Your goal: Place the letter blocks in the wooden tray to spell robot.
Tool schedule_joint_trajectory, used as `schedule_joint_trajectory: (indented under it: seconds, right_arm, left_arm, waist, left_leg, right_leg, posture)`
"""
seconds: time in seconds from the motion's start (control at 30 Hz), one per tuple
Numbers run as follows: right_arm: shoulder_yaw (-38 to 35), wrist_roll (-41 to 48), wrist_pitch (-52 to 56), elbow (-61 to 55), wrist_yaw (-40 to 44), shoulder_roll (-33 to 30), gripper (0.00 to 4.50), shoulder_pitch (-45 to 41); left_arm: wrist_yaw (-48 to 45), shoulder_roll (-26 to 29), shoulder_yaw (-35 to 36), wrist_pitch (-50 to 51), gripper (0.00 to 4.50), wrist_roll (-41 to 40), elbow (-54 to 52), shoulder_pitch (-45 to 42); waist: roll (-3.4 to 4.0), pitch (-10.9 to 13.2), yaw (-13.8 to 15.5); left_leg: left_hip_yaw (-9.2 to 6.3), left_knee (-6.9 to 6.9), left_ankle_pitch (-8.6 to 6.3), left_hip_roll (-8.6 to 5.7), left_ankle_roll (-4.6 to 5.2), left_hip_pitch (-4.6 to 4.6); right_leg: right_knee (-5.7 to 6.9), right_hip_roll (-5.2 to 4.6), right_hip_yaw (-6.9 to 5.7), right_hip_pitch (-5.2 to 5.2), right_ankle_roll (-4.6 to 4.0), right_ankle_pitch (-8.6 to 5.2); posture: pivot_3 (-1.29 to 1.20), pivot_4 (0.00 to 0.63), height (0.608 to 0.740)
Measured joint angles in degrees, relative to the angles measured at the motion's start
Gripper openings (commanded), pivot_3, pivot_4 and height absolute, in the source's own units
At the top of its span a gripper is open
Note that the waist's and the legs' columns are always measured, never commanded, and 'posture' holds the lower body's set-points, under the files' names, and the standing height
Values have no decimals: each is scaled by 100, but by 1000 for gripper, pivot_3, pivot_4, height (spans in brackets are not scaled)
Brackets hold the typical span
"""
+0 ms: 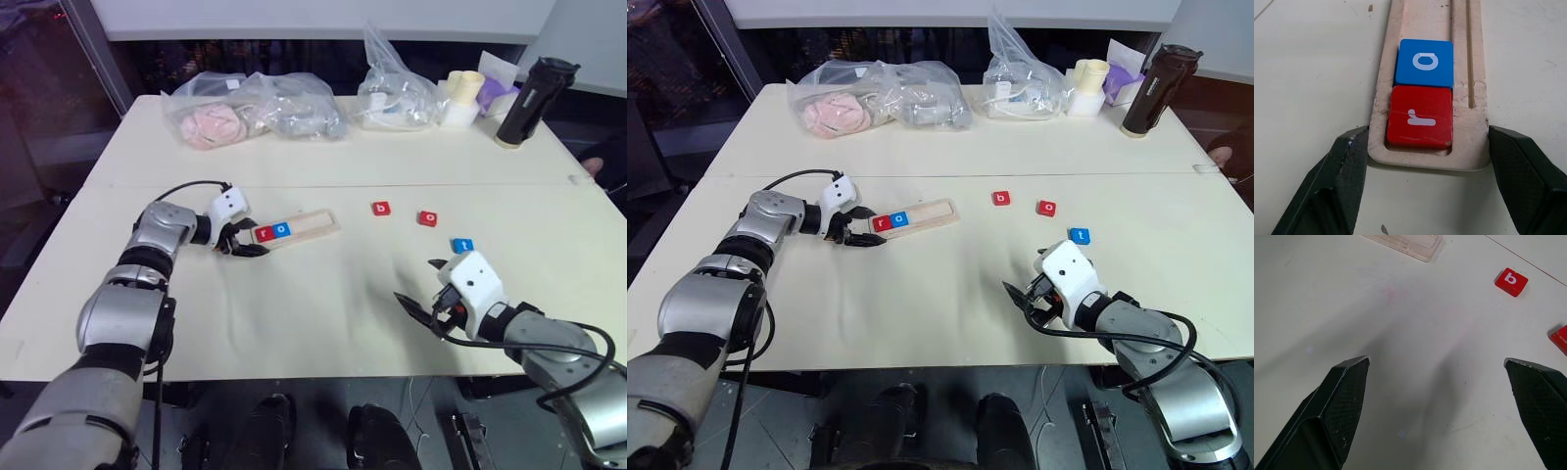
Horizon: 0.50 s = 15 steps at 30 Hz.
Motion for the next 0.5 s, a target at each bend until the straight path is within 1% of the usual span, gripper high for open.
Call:
schedule_joint_trajectory:
  seconds: [0.2,0.33,0.5]
  right_arm:
    - [-56,-6,-8,4,11,-3,4500,-104]
    - [-50,-11,-39,26,14,-3,4500,-165]
    - [-17,-48,-96,100,18,-2,4500,-220]
  left_arm:
    - [-390,-71,0,-150,3130,-6,-44,41]
    - [-853,-304,5,-221,3130,-59,-236,148]
    - [-1017,-548,-9,-333,3130,-63,-542,325]
  waist:
    - [0,-1,7]
    - [1,-3,15]
    - [3,-5,15]
  left_leg:
    - [0,4,-2,-1,4,0]
    - [0,8,-4,-3,7,0]
    - [0,19,-6,-3,10,0]
  right_leg:
    - [0,-1,0,3,1,1]
    - [-1,-3,0,8,1,0]
    - [-1,-5,0,13,2,1]
  posture:
    - [0,150,725]
    - [0,150,725]
    - [0,150,725]
